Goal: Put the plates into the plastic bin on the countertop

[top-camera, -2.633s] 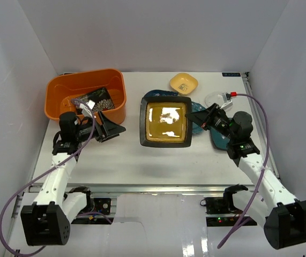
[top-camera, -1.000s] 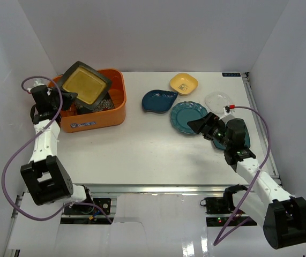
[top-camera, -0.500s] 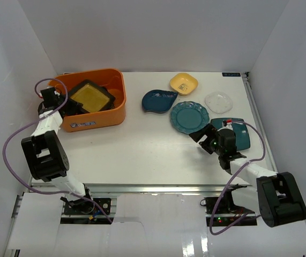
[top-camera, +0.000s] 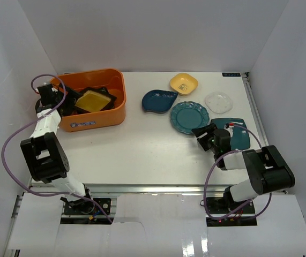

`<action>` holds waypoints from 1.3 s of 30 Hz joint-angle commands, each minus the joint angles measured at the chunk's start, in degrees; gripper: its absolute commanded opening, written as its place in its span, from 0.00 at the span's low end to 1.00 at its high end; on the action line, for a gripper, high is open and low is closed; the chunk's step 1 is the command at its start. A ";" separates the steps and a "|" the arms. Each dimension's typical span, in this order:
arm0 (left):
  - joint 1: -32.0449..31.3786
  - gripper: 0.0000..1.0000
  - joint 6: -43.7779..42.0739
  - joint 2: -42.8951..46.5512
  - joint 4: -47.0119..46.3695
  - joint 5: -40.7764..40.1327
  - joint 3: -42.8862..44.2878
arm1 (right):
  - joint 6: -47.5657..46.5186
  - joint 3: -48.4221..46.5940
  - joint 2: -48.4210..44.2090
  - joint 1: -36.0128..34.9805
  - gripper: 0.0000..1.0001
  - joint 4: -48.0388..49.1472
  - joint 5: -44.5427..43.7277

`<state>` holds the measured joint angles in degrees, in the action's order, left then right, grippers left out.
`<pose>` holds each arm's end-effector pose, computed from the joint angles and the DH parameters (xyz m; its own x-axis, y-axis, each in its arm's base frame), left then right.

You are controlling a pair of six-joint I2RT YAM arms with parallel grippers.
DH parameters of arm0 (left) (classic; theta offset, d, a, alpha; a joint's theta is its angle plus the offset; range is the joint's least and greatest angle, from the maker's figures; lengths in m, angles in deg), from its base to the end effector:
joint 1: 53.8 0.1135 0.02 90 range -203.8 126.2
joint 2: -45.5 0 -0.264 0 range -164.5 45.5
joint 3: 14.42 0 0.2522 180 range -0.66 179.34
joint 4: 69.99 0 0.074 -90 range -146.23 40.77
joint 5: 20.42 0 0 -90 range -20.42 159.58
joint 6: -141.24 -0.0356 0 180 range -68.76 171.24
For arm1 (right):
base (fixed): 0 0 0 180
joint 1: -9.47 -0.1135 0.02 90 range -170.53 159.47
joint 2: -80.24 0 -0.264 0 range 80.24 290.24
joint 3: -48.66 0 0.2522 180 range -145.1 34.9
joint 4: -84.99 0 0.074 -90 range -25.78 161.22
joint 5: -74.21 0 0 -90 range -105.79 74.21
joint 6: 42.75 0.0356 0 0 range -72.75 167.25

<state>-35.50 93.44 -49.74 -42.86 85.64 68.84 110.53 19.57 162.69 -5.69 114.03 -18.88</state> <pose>0.3589 0.1083 0.2558 -0.3779 -0.8049 -0.4576 -0.4749 0.5928 -0.6505 0.2279 0.0598 0.1277 -0.3696 0.8239 -0.4296 0.2590 0.5353 0.8040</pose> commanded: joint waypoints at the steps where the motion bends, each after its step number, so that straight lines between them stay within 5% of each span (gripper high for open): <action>1: -0.11 0.98 0.52 11.54 -5.80 2.84 1.53 | 4.73 -1.89 5.07 -0.57 0.70 7.63 -5.08; 7: -5.81 0.98 -0.88 27.09 -10.81 0.56 -4.35 | 9.91 -2.34 13.60 -0.75 0.58 15.72 -5.87; 16: -17.42 0.98 -1.24 36.09 -11.44 6.17 -12.18 | 10.37 -0.49 11.60 -1.45 0.10 18.10 -8.07; 22: -21.64 0.98 0.08 38.12 -8.36 11.36 -15.70 | 6.94 2.50 -0.17 -2.77 0.08 12.59 -8.77; 30: -32.69 0.98 -1.67 28.28 -6.69 23.74 -13.16 | -3.60 2.51 -29.95 -3.04 0.08 -7.01 -11.06; 35: -40.79 0.98 -5.28 20.82 -6.07 22.19 -11.58 | -10.73 -2.59 -42.01 -3.04 0.08 -15.98 -1.84; 39: -43.17 0.98 -6.68 15.10 -6.77 21.47 -10.00 | -9.77 -5.49 -42.29 -2.95 0.08 -15.65 7.91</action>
<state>-77.70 89.31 -32.97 -49.22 106.40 55.81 101.18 20.66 121.91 -8.55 90.27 -20.50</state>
